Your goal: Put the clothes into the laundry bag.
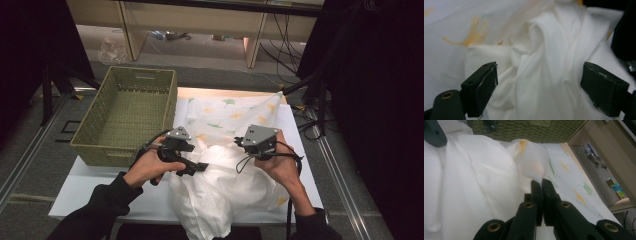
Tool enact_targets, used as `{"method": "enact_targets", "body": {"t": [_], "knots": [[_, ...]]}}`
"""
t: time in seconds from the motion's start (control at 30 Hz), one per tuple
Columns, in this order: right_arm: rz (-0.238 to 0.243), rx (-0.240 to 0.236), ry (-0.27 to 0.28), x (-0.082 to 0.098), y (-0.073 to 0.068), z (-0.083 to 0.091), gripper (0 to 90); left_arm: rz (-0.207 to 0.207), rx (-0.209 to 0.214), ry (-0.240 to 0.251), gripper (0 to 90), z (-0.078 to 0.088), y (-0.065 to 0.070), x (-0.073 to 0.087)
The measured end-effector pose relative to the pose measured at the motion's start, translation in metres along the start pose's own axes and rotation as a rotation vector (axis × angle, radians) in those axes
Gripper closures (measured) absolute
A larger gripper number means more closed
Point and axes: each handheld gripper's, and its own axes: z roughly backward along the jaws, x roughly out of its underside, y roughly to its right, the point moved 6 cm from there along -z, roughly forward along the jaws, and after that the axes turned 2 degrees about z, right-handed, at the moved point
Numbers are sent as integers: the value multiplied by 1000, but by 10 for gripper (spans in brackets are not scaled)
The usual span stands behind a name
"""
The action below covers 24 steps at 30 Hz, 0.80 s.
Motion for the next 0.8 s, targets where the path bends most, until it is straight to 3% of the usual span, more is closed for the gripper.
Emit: {"method": "enact_targets", "body": {"t": [0.07,0.13,0.2,0.23,0.33,0.37,0.5,0.57,0.63,0.7,0.73,0.8], "knots": [[7,-3,-1,0,0,-1,900,-10,1,-29,135,-14,-5,7],[0,-8,-4,-1,-3,-2,900,57,28,-53,68,-32,-7,13],[-9,-3,-10,-1,-3,-2,900,105,110,-85,116,-42,-4,16],[12,-8,-6,-1,-3,-3,900,112,163,-87,229,-44,0,16],[-1,-10,-17,-1,-5,-5,900,34,195,-56,569,-39,14,12],[-3,-11,-20,-1,-6,-5,900,20,199,-46,628,-37,20,10],[9,-14,-12,-4,-8,-7,900,-44,257,-27,698,-41,46,0],[3,-24,-9,-7,-10,-6,900,-71,253,-26,700,-47,54,-6],[21,-30,0,-9,-11,-4,900,-41,227,-18,707,-51,52,-14],[26,-35,2,-11,-12,-2,900,-27,169,0,734,-54,41,-22],[32,-29,6,-12,-11,-1,900,11,148,19,744,-55,35,-26],[21,-29,12,-13,-12,4,900,36,93,36,756,-56,15,-31]]}}
